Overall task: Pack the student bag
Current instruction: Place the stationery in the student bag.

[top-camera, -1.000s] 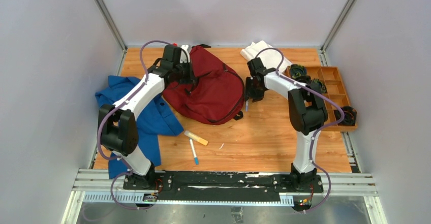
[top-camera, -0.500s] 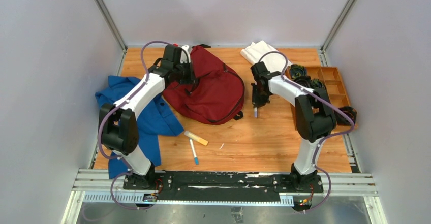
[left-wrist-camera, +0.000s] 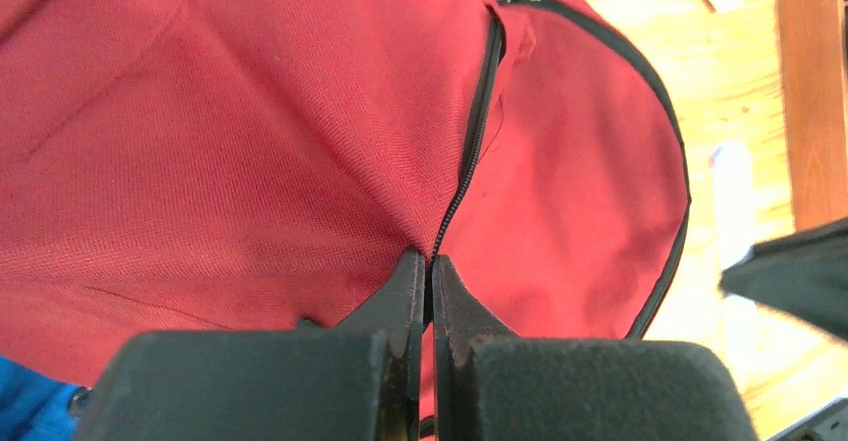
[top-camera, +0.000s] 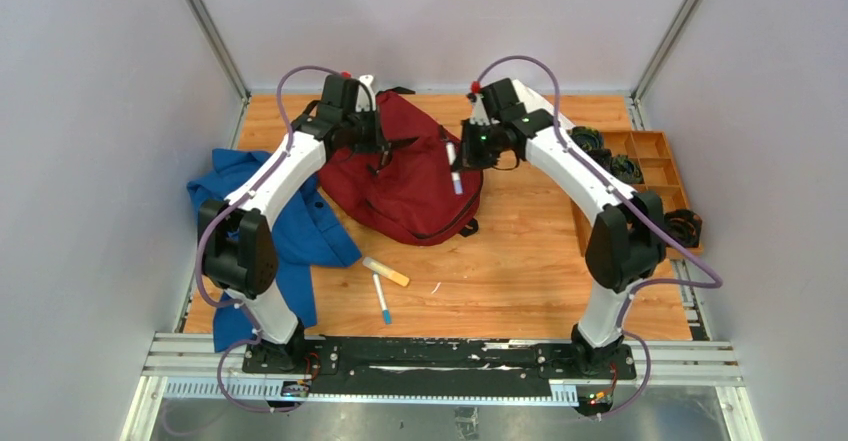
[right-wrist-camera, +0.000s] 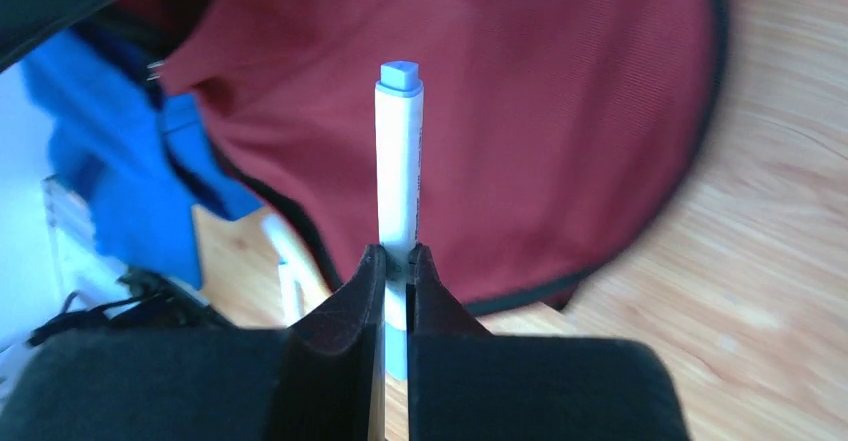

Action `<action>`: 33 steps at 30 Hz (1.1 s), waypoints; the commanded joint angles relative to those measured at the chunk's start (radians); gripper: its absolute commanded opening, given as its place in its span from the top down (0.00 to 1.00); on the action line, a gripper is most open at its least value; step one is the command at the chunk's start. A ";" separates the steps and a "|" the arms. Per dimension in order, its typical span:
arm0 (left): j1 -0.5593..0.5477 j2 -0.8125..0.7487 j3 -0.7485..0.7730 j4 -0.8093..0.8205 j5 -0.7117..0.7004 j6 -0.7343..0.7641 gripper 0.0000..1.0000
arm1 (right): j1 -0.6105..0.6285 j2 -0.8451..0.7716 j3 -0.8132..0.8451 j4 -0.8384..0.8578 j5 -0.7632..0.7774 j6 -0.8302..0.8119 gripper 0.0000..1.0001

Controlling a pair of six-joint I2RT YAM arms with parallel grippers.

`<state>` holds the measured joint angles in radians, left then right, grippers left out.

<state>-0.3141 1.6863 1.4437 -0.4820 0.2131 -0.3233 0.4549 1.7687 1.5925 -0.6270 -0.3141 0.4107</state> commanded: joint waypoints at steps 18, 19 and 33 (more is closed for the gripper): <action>0.004 -0.019 -0.010 0.012 0.067 0.024 1.00 | 0.103 0.600 0.661 0.167 -0.285 0.384 1.00; 0.004 -0.022 -0.012 0.010 0.070 0.027 1.00 | 0.098 0.615 0.670 0.185 -0.272 0.414 1.00; 0.007 -0.029 -0.013 0.005 0.069 0.069 1.00 | 0.094 0.577 0.304 0.916 -0.031 0.786 1.00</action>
<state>-0.3080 1.7065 1.4330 -0.4717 0.2420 -0.2832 0.5629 2.3589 1.8366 0.1761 -0.4282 1.1770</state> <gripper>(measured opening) 0.020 0.041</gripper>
